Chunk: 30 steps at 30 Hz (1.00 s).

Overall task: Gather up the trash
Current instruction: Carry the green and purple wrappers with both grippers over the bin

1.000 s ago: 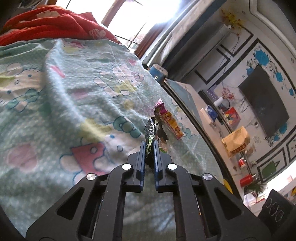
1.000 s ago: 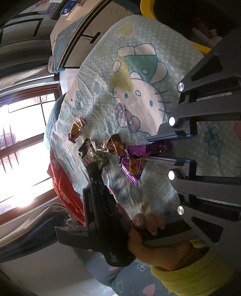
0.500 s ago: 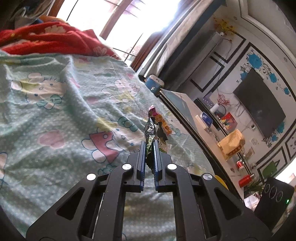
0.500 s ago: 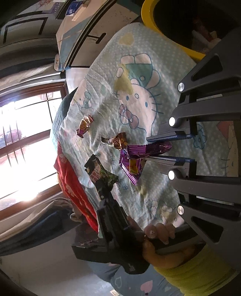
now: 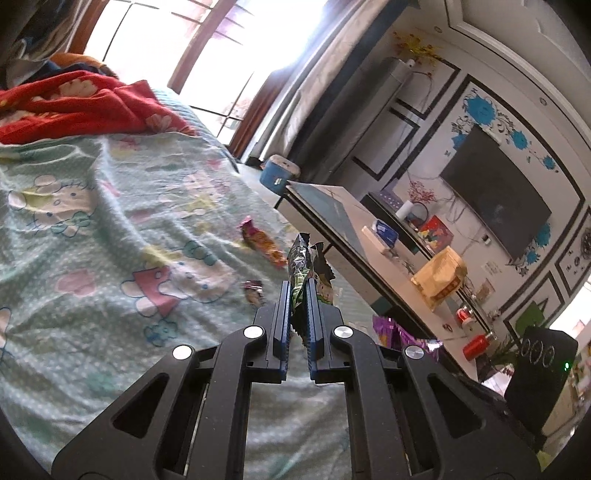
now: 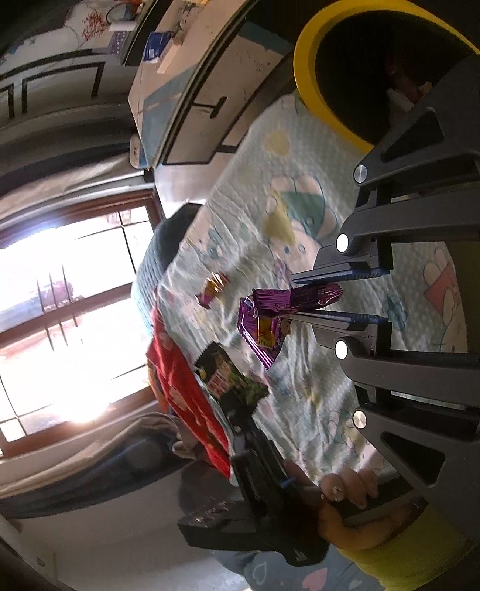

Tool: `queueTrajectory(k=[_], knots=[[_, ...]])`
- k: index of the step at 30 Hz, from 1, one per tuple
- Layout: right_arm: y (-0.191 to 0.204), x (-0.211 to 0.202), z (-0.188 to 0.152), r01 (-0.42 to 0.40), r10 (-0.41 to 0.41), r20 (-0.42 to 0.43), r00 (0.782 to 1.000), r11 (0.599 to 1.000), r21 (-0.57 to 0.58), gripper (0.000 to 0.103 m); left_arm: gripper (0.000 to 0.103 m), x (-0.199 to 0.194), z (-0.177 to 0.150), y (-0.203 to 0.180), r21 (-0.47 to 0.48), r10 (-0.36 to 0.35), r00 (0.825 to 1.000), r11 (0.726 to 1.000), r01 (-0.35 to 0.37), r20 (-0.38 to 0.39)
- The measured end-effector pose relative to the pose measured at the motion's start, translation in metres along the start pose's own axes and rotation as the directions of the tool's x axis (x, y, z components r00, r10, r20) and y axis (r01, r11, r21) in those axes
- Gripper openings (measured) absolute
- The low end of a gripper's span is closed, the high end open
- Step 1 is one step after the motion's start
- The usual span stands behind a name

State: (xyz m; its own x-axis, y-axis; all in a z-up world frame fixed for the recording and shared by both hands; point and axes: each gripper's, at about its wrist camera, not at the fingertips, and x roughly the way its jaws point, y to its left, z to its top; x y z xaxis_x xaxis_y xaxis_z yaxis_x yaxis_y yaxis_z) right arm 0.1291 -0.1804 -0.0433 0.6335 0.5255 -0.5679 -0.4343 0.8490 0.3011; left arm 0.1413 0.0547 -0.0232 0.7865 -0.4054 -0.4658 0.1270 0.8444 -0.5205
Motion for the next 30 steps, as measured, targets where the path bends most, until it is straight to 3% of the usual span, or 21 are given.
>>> queueTrajectory(k=[15, 30], knots=[[-0.055, -0.041, -0.004, 0.129, -0.132, 0.039, 0.991, 0.989, 0.065, 0.014, 0.004, 0.008, -0.018, -0.05, 0.098, -0.08, 0.996, 0.992, 0.084, -0.044], [-0.111, -0.075, -0.02, 0.253, -0.263, 0.046, 0.964, 0.955, 0.157, 0.014, 0.004, 0.026, -0.042, -0.093, 0.183, -0.137, 0.983, 0.97, 0.158, -0.122]])
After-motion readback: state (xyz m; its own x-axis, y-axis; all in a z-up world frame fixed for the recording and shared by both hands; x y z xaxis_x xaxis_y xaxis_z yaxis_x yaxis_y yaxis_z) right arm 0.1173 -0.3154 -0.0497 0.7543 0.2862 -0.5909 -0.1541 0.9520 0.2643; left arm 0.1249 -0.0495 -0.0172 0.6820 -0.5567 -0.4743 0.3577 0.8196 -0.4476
